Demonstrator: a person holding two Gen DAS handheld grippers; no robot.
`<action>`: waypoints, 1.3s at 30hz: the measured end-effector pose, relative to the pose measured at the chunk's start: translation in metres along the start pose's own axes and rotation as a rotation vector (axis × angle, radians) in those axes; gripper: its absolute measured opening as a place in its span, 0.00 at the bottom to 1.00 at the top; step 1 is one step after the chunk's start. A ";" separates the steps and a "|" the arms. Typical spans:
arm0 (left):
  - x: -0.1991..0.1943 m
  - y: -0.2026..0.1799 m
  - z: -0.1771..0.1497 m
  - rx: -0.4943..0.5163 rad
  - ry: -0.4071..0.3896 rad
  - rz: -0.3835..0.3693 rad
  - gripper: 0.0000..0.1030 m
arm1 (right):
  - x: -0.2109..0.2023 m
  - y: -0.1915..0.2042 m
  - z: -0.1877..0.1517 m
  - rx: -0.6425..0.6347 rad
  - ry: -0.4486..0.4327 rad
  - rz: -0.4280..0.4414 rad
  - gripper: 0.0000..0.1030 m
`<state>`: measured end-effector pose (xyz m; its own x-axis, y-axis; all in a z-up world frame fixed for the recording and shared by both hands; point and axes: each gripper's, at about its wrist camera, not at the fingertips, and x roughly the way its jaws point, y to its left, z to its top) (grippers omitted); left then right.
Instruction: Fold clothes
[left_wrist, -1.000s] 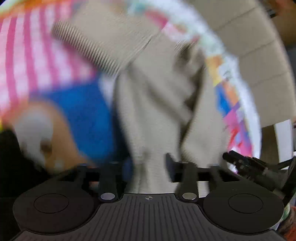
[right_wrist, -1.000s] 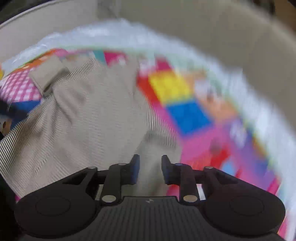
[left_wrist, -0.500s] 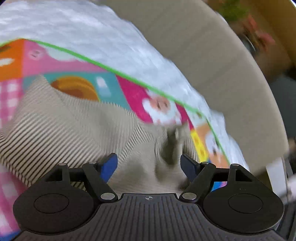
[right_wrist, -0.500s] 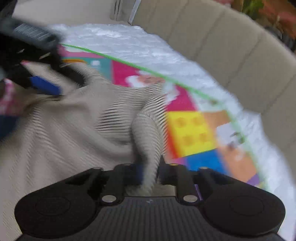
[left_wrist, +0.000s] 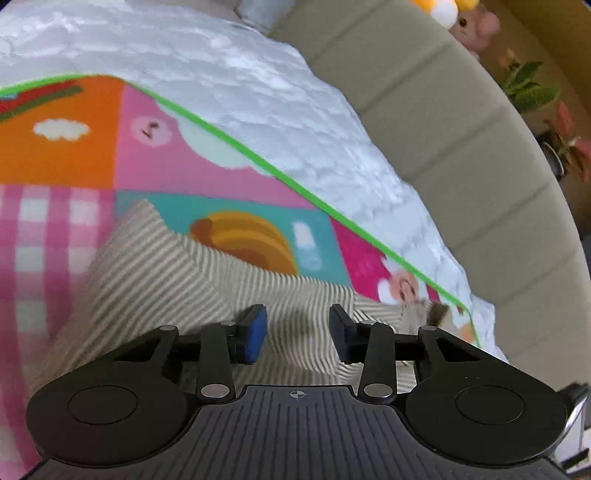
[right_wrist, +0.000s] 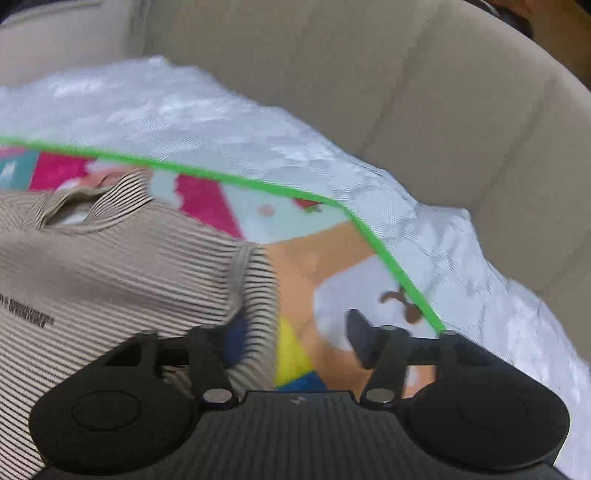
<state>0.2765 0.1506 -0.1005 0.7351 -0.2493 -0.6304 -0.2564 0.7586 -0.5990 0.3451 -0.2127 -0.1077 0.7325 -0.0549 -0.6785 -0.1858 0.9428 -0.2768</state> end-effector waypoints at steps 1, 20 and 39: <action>-0.001 0.000 0.001 0.006 -0.014 0.015 0.40 | -0.009 -0.003 0.002 0.008 -0.016 0.004 0.55; -0.023 -0.027 0.000 0.167 0.013 -0.118 0.92 | 0.011 0.130 0.086 0.209 0.099 0.483 0.04; -0.011 -0.019 -0.002 0.175 0.051 -0.098 0.95 | -0.070 0.086 0.064 0.098 -0.038 0.371 0.41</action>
<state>0.2715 0.1380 -0.0834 0.7176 -0.3534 -0.6001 -0.0689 0.8214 -0.5662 0.3198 -0.1070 -0.0399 0.6510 0.3064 -0.6945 -0.3805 0.9234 0.0507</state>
